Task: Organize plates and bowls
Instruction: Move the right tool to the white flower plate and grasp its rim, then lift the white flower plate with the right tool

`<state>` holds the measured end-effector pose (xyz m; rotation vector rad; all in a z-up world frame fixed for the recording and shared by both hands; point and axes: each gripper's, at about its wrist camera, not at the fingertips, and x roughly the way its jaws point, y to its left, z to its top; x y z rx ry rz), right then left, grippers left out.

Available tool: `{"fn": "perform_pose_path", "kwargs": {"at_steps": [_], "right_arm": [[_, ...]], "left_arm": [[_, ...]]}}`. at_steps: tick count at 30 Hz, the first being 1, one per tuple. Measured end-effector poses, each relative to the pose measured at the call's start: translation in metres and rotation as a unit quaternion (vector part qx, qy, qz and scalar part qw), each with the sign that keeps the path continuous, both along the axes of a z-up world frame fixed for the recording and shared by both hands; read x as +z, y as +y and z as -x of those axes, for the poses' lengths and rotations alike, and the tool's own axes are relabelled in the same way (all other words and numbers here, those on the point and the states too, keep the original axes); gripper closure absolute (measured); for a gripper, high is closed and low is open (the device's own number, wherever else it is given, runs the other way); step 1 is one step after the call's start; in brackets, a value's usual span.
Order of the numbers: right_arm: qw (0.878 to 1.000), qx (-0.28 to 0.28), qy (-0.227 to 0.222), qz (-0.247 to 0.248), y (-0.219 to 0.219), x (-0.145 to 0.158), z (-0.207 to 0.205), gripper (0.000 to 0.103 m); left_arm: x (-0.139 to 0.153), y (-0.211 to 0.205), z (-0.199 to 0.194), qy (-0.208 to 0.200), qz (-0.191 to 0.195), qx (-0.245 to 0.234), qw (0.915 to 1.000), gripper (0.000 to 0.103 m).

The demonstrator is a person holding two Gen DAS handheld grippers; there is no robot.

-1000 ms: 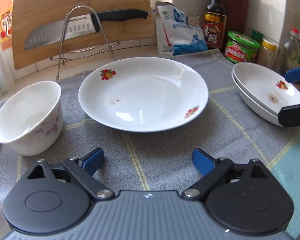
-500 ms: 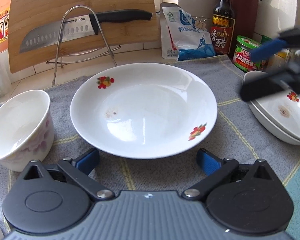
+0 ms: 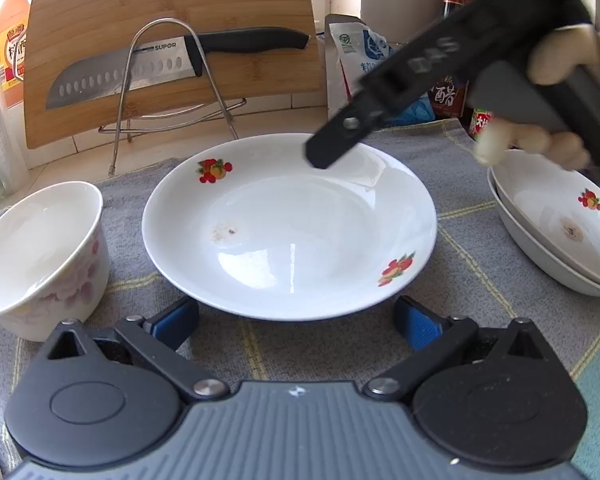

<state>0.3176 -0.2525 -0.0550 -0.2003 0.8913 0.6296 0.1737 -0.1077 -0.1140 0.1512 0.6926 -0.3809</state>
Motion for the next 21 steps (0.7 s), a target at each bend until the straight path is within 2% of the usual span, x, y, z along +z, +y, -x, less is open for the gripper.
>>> {"fn": "perform_pose_path", "kwargs": {"at_steps": [6,15,21], "right_arm": [[0.998,0.038,0.034,-0.023,0.006,-0.01,-0.031,0.0],[0.993,0.093,0.07,-0.035,0.016,-0.015,-0.049,0.0],[0.99,0.105,0.092,-0.029,0.019,-0.019,-0.058,0.012]], "left_arm": [[-0.001,0.001,-0.001,-0.002,0.002,0.001,1.0,0.0],[0.0,0.0,-0.003,-0.002,0.0,0.002,1.0,0.0],[0.0,0.0,-0.003,-0.006,-0.005,0.005,1.0,0.0]]}}
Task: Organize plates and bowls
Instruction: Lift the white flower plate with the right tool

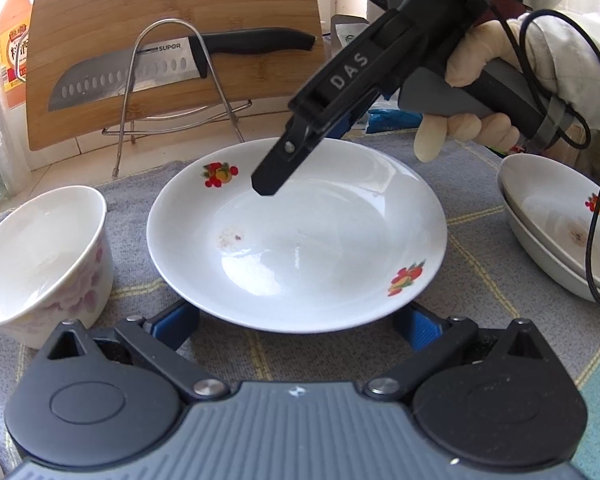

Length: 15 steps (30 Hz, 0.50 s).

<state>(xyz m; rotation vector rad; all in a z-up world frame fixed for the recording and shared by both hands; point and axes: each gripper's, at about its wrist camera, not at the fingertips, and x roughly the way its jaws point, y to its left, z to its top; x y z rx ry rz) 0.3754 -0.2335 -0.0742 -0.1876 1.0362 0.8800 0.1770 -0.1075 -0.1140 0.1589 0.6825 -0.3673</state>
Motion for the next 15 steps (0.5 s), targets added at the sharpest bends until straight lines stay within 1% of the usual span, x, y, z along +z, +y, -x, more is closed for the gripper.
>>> {"fn": "perform_pose_path", "kwargs": {"at_steps": [9,15], "right_arm": [[0.999,0.02,0.042,0.001,0.002,-0.001,-0.014,0.014],[0.998,0.03,0.057,0.007,0.003,0.0,-0.018,0.014]], "left_arm": [[0.0,0.002,0.001,-0.01,-0.008,0.0,0.9999,0.0],[0.001,0.001,0.003,-0.015,-0.015,-0.005,0.9998,0.001]]}}
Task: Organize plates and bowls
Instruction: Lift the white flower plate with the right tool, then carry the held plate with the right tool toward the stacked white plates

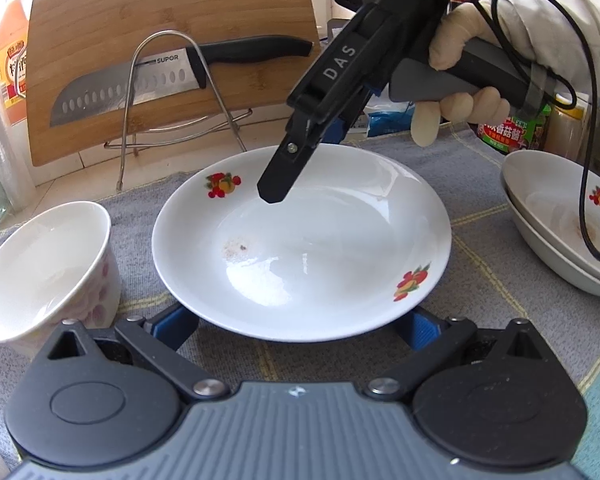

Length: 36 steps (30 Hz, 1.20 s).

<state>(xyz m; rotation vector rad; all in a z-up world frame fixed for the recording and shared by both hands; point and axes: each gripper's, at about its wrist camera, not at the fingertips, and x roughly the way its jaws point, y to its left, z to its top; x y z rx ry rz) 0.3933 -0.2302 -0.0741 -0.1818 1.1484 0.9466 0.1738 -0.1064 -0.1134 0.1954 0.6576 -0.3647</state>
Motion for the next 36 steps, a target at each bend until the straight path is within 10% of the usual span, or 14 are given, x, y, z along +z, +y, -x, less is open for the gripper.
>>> {"fn": "perform_pose_path", "kwargs": {"at_steps": [36], "right_arm": [[0.999,-0.038,-0.019,-0.016,-0.018,0.037,0.057,0.014]], "left_arm": [[0.044,0.003,0.033,-0.011,-0.002,-0.044,0.999,0.002]]}}
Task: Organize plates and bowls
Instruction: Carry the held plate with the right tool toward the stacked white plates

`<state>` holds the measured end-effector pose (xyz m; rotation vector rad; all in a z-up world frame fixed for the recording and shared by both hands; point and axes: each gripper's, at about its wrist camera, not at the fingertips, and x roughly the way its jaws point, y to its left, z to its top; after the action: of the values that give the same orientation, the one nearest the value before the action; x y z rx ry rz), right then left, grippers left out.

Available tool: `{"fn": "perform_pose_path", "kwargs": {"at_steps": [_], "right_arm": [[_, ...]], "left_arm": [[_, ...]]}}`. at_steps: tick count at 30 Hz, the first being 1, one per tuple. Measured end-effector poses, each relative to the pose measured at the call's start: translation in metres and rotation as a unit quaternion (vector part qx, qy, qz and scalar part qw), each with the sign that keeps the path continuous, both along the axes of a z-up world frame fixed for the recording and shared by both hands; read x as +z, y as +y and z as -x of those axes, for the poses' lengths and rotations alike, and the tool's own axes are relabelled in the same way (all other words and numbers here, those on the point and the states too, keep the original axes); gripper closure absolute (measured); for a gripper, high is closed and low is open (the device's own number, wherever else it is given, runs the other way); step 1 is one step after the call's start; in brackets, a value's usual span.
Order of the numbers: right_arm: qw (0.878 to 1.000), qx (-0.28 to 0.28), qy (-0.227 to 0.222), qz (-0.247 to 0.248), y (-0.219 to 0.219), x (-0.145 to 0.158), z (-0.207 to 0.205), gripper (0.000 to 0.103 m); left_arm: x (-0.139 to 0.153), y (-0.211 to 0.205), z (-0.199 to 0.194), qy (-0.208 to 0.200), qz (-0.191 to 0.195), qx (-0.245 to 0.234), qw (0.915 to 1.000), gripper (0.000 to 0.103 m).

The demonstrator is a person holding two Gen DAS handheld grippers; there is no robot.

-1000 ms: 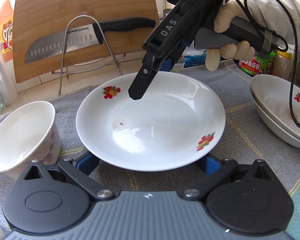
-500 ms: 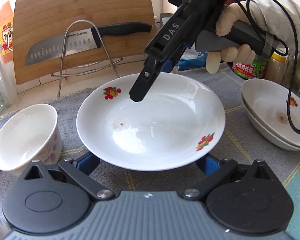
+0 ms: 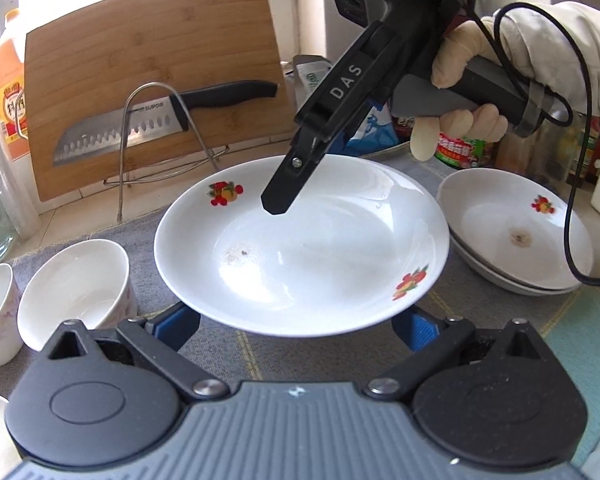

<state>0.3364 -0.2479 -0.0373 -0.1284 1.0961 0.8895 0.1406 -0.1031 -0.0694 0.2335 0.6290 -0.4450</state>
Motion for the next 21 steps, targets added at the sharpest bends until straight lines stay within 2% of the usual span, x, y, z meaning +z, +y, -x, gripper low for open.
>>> {"fn": "perform_pose_path", "kwargs": {"at_steps": [12,21], "right_arm": [[0.998,-0.06,-0.012,-0.007,-0.038,0.009,0.047,0.014],[0.992,-0.121,-0.022,-0.013,-0.087,0.014,0.081,0.014]], "left_arm": [[0.011,-0.019,0.021,0.001,-0.005,-0.065,0.9979,0.002],[0.012,-0.048,0.028,0.003,-0.008,-0.131,0.9913,0.002]]}}
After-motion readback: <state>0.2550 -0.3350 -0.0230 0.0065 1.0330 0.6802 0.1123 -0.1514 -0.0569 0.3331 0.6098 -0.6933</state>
